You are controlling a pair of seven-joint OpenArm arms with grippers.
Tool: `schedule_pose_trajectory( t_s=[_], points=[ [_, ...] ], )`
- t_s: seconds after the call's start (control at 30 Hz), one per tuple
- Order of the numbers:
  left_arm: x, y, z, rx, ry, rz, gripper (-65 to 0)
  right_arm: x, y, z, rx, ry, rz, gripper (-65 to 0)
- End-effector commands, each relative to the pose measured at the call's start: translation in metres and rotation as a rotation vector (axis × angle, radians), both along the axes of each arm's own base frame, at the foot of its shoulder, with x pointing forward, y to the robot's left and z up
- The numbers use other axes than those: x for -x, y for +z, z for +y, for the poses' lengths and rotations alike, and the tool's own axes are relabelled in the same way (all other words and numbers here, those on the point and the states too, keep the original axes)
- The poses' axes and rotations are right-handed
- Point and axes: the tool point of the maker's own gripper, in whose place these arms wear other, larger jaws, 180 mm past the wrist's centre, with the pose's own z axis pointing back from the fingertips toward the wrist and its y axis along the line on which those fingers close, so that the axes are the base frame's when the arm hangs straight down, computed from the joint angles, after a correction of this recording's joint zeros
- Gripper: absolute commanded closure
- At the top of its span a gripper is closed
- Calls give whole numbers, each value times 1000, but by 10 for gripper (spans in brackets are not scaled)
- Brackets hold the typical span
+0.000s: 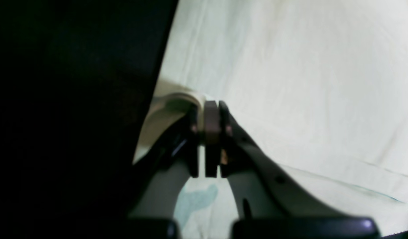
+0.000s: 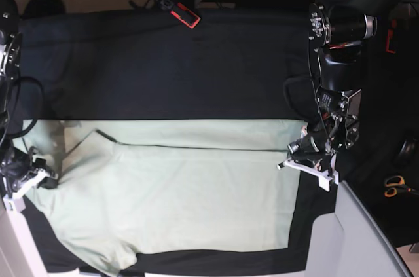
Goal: Fold the T-shirt properly
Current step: 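Drag the shoulder edge with both grippers toward the hem, then open both grippers and lift them off the folded edge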
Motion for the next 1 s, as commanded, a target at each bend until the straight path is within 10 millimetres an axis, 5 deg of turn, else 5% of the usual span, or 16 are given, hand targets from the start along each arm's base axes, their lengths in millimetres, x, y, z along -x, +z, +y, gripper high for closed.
schedule_pose_trajectory(
  t_s=[0.0,0.37,0.97],
  points=[
    [-21,23,6,-9,4,-72,0,-19,27,-10,-1,-21,-80,-1],
    [-22,21,-6,-32,-49,-65,0,-19,27,-10,-1,-21,-80,-1],
    [-29,32,11,-57,-35,-81,0,-30,40,-11,-3,-29,-121,0]
  ],
)
